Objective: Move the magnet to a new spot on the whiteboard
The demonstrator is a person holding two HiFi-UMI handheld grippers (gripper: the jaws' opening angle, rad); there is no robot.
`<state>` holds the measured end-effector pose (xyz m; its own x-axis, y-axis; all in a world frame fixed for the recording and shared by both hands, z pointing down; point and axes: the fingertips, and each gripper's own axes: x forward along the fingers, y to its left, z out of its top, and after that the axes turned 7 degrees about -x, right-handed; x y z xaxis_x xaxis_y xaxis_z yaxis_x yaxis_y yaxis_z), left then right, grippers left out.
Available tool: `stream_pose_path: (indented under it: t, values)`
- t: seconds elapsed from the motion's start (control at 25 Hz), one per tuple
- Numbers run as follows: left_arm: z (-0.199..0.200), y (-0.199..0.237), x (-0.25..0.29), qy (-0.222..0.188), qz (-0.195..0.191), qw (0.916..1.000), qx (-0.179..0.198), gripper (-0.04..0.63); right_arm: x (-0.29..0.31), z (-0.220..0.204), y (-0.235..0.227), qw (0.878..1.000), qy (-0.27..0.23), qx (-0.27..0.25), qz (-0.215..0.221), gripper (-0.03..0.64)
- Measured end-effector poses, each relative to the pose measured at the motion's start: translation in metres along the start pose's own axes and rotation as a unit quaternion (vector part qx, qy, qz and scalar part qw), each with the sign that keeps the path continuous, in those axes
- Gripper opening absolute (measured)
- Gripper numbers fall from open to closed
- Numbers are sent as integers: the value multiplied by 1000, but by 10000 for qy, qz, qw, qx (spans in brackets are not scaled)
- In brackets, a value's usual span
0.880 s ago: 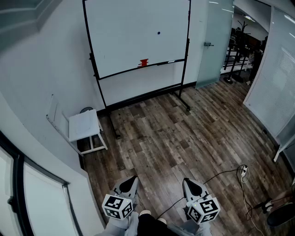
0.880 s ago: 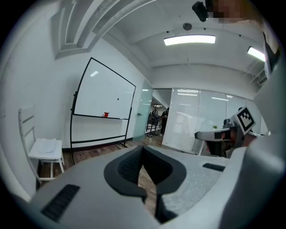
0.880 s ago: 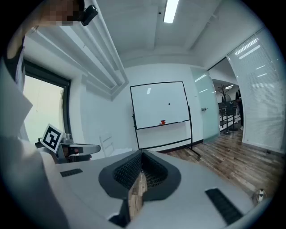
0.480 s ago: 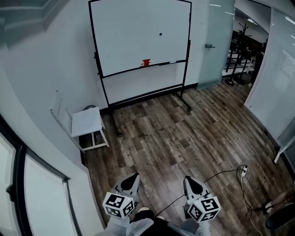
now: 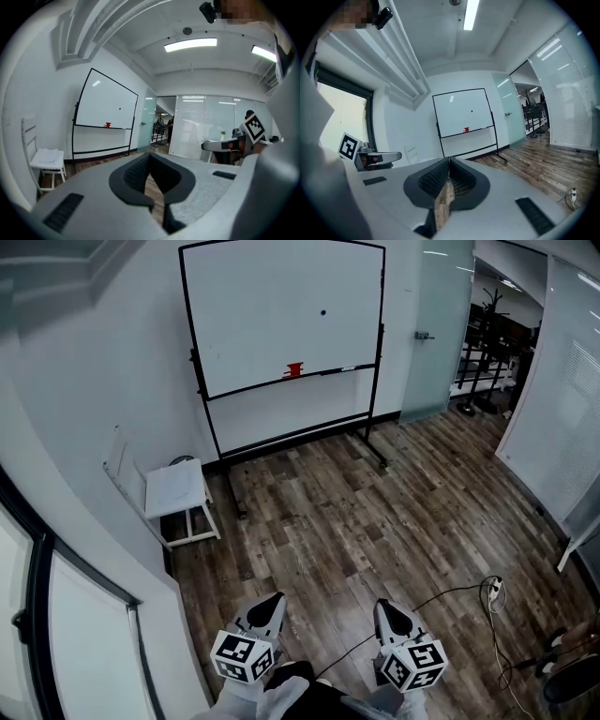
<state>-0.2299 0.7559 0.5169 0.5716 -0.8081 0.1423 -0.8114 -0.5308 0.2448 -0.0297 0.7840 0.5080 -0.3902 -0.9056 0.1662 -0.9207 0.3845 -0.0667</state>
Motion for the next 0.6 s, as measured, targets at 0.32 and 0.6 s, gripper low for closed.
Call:
stream_pose_path:
  t: [0.32,0.6]
  values:
    - [0,0,3,-53,52,10000,-33,11,8,-5,5,9999,18,35,132,28]
    - [4,14,24,-25,69,9999,-105,12,29,0,-4,9999,39,75,121,28]
